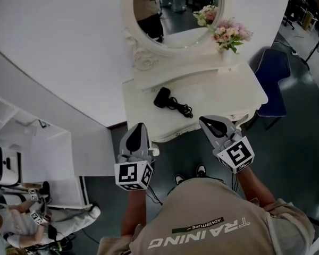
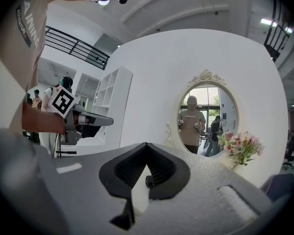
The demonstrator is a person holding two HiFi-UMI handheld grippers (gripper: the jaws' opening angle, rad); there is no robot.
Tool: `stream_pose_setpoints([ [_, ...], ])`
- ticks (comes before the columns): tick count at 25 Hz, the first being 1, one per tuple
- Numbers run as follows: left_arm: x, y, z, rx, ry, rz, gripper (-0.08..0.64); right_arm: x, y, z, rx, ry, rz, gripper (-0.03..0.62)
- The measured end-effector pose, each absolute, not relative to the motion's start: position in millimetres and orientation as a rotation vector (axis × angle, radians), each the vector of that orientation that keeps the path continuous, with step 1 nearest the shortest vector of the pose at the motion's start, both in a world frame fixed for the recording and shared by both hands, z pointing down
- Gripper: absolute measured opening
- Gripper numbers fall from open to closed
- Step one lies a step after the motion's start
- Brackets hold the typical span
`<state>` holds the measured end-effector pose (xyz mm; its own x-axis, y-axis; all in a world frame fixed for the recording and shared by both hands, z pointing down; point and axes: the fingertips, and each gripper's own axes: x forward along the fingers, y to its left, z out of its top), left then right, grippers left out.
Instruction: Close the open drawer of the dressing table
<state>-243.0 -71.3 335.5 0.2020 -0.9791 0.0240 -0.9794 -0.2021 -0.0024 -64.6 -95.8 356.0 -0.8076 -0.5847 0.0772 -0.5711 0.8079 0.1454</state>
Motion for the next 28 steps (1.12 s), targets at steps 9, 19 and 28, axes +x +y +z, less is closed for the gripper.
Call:
stream_pose_setpoints([
  [9,-238.8,-72.7,342.0,2.416,-1.934,0.003,0.018,-64.3,-94.3,360.8,0.924,-2.877,-0.151,0.002],
  [19,-235.0,-79.4,349.8,2.406,-1.912,-0.007,0.018,-61.5,-97.5,363.2,0.959,-2.897,-0.134,0.002],
  [28,-222.9,-75.7,365.4,2.407,-1.885,0.039,0.018,-66.7,-99.2,378.5,0.923,-2.891,-0.095,0.002],
])
